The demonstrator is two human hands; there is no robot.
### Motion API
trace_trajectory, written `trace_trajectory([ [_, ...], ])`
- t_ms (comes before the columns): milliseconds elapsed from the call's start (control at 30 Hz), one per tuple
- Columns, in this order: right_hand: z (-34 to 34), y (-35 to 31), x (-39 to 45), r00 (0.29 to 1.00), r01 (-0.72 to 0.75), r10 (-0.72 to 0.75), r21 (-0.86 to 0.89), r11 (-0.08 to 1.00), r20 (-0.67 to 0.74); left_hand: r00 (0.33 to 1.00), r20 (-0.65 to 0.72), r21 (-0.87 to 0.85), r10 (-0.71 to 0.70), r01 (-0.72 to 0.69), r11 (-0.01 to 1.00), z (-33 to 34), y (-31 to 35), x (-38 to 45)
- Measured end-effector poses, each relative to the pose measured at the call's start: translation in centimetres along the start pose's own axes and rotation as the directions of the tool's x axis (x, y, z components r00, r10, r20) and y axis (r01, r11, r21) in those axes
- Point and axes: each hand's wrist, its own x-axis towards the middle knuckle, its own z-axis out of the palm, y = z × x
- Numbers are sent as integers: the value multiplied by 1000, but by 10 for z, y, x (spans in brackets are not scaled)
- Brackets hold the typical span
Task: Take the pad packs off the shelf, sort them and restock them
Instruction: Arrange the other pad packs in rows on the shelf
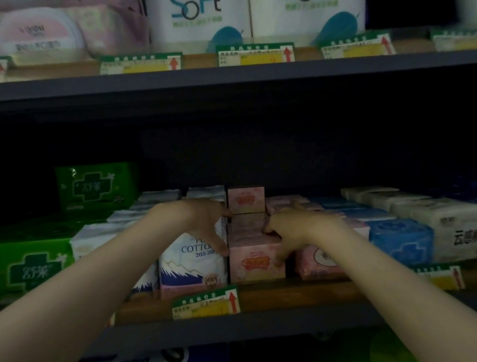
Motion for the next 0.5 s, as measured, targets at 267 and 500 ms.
trace_trajectory([
  [267, -6, 13, -11, 995, 10, -23, 144, 990, 93, 965, -197, 408, 172, -79, 909, 18, 19, -9],
  [500, -12, 26, -11, 999, 12, 1, 342, 940, -39, 973, -189, 455, 134, -34, 890, 27, 14, -7],
])
